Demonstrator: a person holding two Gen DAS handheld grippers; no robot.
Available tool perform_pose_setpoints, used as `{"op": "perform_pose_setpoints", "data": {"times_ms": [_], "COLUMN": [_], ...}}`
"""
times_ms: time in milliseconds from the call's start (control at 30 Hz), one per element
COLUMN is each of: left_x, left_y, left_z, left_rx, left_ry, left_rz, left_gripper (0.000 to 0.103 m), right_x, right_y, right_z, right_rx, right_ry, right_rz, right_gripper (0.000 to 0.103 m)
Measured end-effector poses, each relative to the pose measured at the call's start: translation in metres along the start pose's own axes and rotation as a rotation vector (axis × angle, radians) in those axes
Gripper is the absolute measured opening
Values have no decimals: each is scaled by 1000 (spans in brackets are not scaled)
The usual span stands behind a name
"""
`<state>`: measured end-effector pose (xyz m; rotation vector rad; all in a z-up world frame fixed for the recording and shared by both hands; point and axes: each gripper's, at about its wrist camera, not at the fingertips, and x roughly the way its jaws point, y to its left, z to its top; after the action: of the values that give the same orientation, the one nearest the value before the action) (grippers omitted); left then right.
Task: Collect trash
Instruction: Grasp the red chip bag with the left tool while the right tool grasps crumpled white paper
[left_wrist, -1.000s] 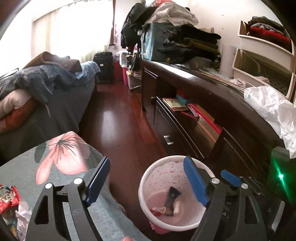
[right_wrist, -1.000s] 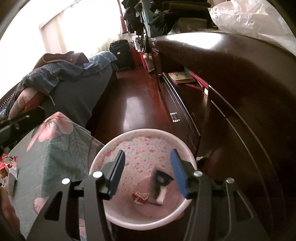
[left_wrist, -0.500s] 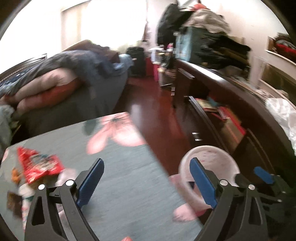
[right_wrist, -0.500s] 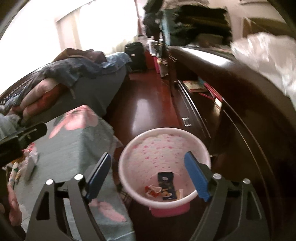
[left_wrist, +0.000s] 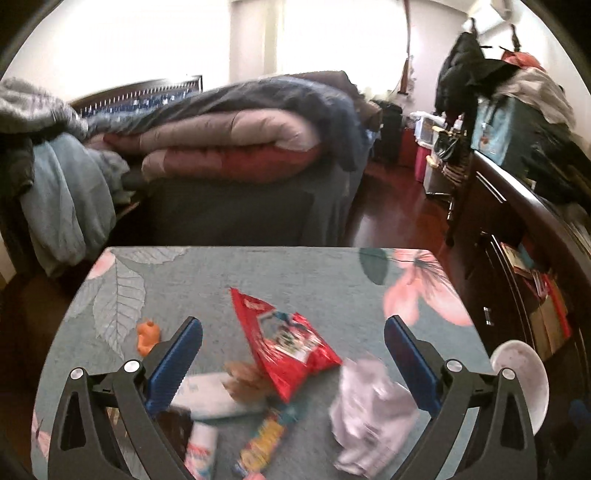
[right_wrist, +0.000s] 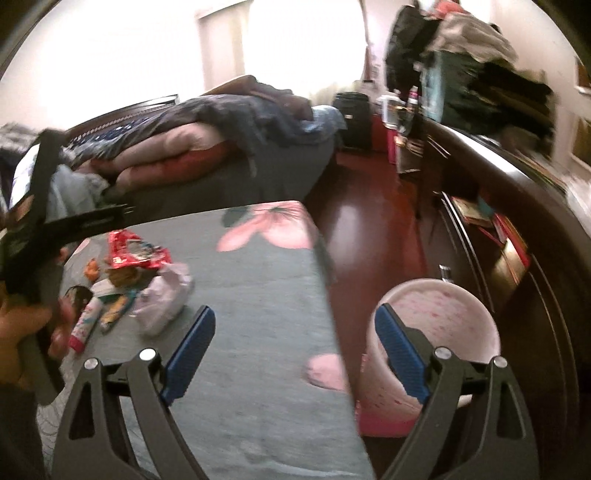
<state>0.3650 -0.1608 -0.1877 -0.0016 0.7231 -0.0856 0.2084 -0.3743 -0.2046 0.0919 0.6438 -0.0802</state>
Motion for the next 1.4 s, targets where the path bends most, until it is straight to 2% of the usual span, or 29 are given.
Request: {"op": "perform_pose_setpoints", "data": {"times_ms": [133, 233, 300, 433, 500, 533, 600, 633, 667, 767, 867, 967, 1133, 1233, 1267, 1333, 1367, 1400], "left_x": [25, 37, 43, 52, 54, 54, 53, 52, 51, 45, 31, 14, -6, -11, -12, -12, -12, -13], "left_y": [13, 16, 16, 16, 18, 20, 22, 23, 25, 33, 40, 48, 59, 63, 65, 67, 69, 70], "left_z": [5, 5, 5, 3, 3, 4, 5, 5, 6, 8, 10, 14, 19, 21, 20, 19, 19, 18], "left_rx": [-35, -27, -15, 7, 3, 1, 3, 3, 1, -16, -12, -10, 0, -4, -6, -9, -13, -15], "left_ry": [38, 53, 53, 80, 86, 82, 75, 73, 74, 72, 29, -18, -73, -82, -84, -84, -83, -83], "left_rz": [-19, -17, -16, -19, -32, -34, -33, -26, -24, -37, -20, -10, 6, 3, 3, 3, 1, 1], "left_gripper": [90, 89, 85, 51, 49, 44, 28, 12, 5, 4, 4, 4, 4, 4, 4, 4, 4, 4], "right_x": [15, 30, 38, 50, 56, 60, 64, 66, 69, 77, 84, 95, 114, 125, 128, 133, 135, 136], "right_y": [31, 48, 56, 72, 77, 81, 83, 85, 87, 96, 105, 115, 130, 135, 137, 141, 143, 144], "right_z": [6, 7, 7, 6, 8, 9, 11, 11, 12, 12, 13, 14, 17, 18, 18, 16, 15, 14], "right_rx": [-51, -73, -82, -94, -93, -91, -89, -89, -90, -96, -99, -105, -152, -158, -160, -179, -189, -197], "right_ry": [24, 56, 73, 99, 113, 120, 128, 133, 138, 154, 173, 185, 208, 229, 232, 246, 251, 258], "right_rz": [21, 44, 58, 79, 95, 101, 112, 114, 116, 127, 142, 148, 104, 116, 118, 101, 94, 94], "right_gripper": [89, 89, 89, 89, 89, 89, 89, 89, 89, 89, 89, 99, 99, 99, 98, 87, 74, 68]}}
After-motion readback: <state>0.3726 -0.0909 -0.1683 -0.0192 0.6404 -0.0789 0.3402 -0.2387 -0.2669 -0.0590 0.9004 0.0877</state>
